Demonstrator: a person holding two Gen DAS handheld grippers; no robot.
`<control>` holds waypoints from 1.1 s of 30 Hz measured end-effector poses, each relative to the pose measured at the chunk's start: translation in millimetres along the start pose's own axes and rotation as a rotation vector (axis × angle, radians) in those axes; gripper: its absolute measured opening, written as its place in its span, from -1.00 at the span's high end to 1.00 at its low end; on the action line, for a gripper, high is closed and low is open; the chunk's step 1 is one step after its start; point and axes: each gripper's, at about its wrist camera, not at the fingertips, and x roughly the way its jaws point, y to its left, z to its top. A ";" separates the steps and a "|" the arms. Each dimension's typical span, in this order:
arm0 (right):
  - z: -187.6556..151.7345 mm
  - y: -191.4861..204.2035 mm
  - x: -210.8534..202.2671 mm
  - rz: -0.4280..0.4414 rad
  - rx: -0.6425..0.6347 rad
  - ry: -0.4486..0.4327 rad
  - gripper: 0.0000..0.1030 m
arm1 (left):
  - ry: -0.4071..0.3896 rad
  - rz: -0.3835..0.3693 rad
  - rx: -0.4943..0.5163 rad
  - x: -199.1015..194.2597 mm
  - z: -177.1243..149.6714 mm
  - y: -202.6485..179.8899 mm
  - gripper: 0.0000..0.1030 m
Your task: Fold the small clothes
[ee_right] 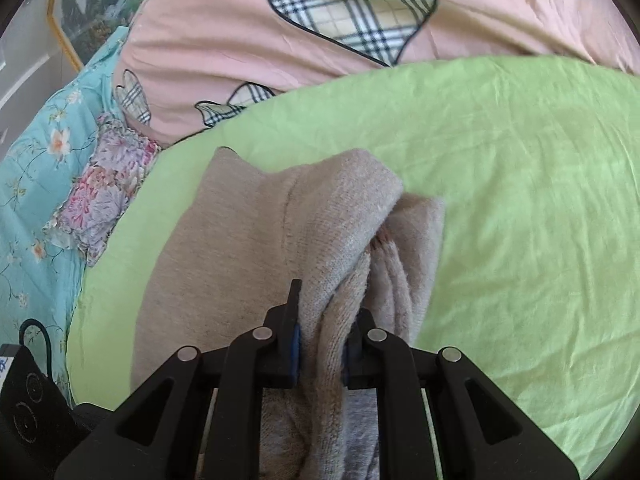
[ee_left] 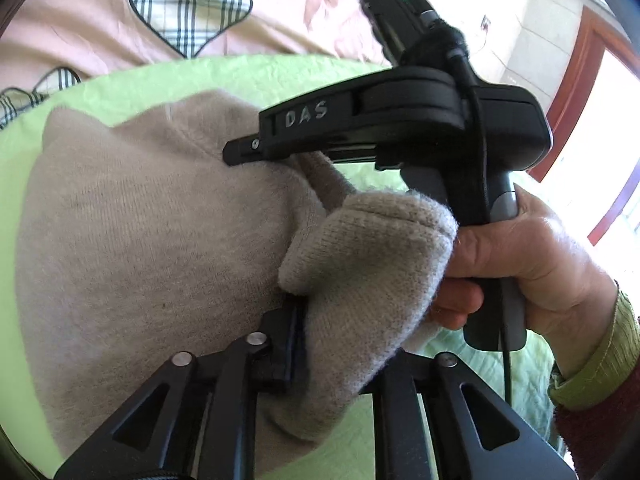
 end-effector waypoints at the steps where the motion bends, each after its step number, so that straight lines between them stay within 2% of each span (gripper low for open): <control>1: -2.9 -4.0 -0.9 0.005 0.015 -0.005 0.65 | 0.000 -0.005 -0.003 0.3 1.2 2.8 0.68; 3: -6.8 -7.1 -7.8 0.007 0.031 -0.020 0.62 | 0.006 -0.034 -0.002 -6.2 -0.2 5.5 0.45; 8: -13.3 -5.4 -27.7 -0.030 0.055 -0.030 0.28 | 0.032 -0.090 -0.016 -34.1 -11.5 13.5 0.20; 10: -18.6 -5.3 -36.6 -0.036 0.074 -0.032 -0.18 | 0.022 -0.092 -0.013 -51.5 -18.7 18.2 0.11; 12: -23.9 -5.1 -42.7 -0.022 0.093 -0.035 -0.38 | 0.008 -0.082 -0.015 -67.1 -23.9 23.4 -0.06; 16: -34.8 -2.1 -46.7 0.025 0.123 -0.021 -0.44 | -0.019 -0.050 -0.060 -93.7 -28.3 47.8 -0.15; 17: -37.3 -0.5 -46.1 0.013 0.112 -0.012 -0.44 | -0.026 -0.043 -0.073 -97.8 -27.7 55.0 -0.18; 20: -47.2 7.1 -41.7 -0.106 0.044 0.036 -0.44 | -0.046 0.000 -0.126 -108.8 -24.8 88.0 -0.36; 23: -50.2 2.8 -43.4 -0.087 0.069 0.037 -0.44 | -0.034 0.026 -0.197 -102.9 -17.3 119.3 -0.45; 25: -45.9 0.8 -42.6 -0.049 0.090 0.032 -0.44 | -0.006 -0.010 -0.271 -92.0 -11.4 143.5 -0.52; 29: -38.9 -4.9 -27.8 -0.006 0.122 0.053 -0.44 | 0.046 -0.102 -0.418 -56.6 0.9 185.1 -0.54; 30: -38.0 -8.8 -23.2 0.014 0.146 0.056 -0.45 | 0.060 -0.126 -0.451 -45.8 3.1 195.1 -0.61; 33: -38.2 -19.4 -12.8 0.083 0.224 0.049 -0.44 | 0.065 -0.192 -0.480 -26.4 10.0 207.1 -0.62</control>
